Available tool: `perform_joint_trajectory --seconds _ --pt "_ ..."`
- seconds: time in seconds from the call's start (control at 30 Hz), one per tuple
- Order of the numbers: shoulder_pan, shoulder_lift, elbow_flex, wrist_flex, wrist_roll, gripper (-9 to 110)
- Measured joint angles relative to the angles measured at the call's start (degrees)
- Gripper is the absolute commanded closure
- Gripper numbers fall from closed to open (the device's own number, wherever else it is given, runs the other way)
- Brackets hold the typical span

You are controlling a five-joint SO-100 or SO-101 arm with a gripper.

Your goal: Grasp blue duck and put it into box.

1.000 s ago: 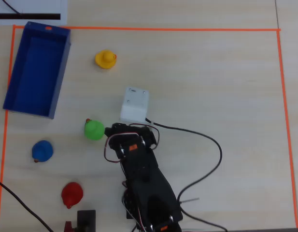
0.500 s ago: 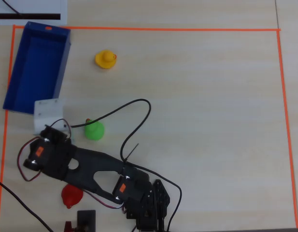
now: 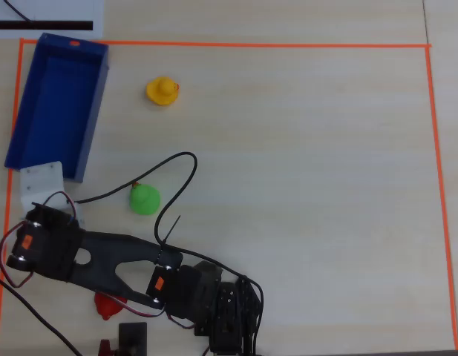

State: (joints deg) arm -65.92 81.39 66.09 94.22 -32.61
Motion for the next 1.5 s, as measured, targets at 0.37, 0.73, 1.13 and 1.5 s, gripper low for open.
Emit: perform_joint_trajectory --seconds 0.37,0.73,1.13,1.5 --pt "1.49 -0.26 15.12 -16.70 -1.05 69" --pt "1.93 0.79 25.84 -27.07 1.23 69" --pt "2.02 0.79 30.85 -34.72 4.13 101" --pt "2.29 2.64 33.22 -34.37 4.22 101"
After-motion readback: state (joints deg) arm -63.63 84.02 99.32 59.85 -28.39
